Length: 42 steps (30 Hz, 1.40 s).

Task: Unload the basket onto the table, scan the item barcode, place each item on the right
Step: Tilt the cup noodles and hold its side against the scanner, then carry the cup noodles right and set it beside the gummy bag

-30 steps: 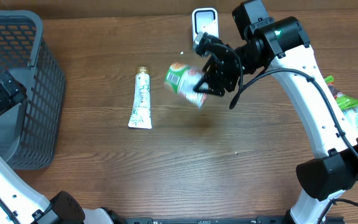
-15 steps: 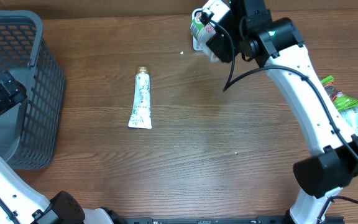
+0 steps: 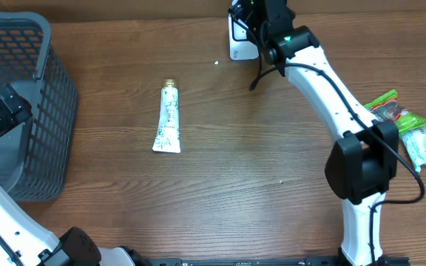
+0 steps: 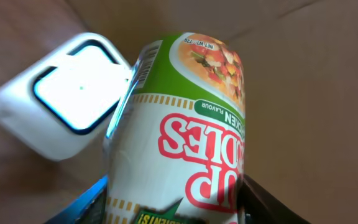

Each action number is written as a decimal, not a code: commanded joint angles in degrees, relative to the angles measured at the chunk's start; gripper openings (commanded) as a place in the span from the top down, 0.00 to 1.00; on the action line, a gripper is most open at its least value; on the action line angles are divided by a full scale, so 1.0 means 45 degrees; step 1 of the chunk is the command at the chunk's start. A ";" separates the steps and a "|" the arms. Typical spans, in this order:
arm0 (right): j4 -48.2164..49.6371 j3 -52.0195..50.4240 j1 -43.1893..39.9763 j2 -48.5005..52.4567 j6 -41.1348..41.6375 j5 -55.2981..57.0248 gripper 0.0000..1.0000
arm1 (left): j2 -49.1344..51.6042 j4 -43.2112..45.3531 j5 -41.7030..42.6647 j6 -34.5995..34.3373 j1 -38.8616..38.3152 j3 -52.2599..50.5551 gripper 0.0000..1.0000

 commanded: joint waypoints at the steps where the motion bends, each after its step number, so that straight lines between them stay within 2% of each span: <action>1: 0.0971 0.0296 0.0019 0.0389 -0.1418 0.1413 0.46 | -0.0005 0.0015 0.0058 0.0204 0.0019 0.0024 0.00; 8: 0.1991 0.0291 0.0039 0.1141 -0.3138 0.1530 0.46 | -0.0005 0.0015 0.0058 0.0204 0.0019 0.0024 0.00; 15: 0.2181 0.0238 0.0039 0.1651 -0.4041 0.1477 0.46 | -0.0005 0.0015 0.0058 0.0204 0.0019 0.0024 0.00; 19: 0.2351 0.0233 0.0034 0.1812 -0.5197 0.1608 0.46 | -0.0005 0.0015 0.0058 0.0204 0.0019 0.0024 0.00; 36: 0.2302 0.0068 0.0019 0.1943 -0.5455 0.2380 0.48 | -0.0005 0.0015 0.0058 0.0199 0.0019 0.0024 0.00; 37: 0.2288 0.0068 0.0015 0.1943 -0.5411 0.2380 0.47 | -0.0005 0.0010 0.0058 0.0204 0.0019 0.0024 0.00; 39: 0.2365 0.0073 0.0015 0.1938 -0.4537 0.2380 0.35 | -0.0005 0.0015 0.0058 0.0204 0.0019 0.0024 0.00; 42: 0.2720 0.0136 -0.0063 0.1763 -0.1569 0.2375 0.18 | -0.0005 0.0010 0.0058 0.0199 0.0019 0.0024 0.00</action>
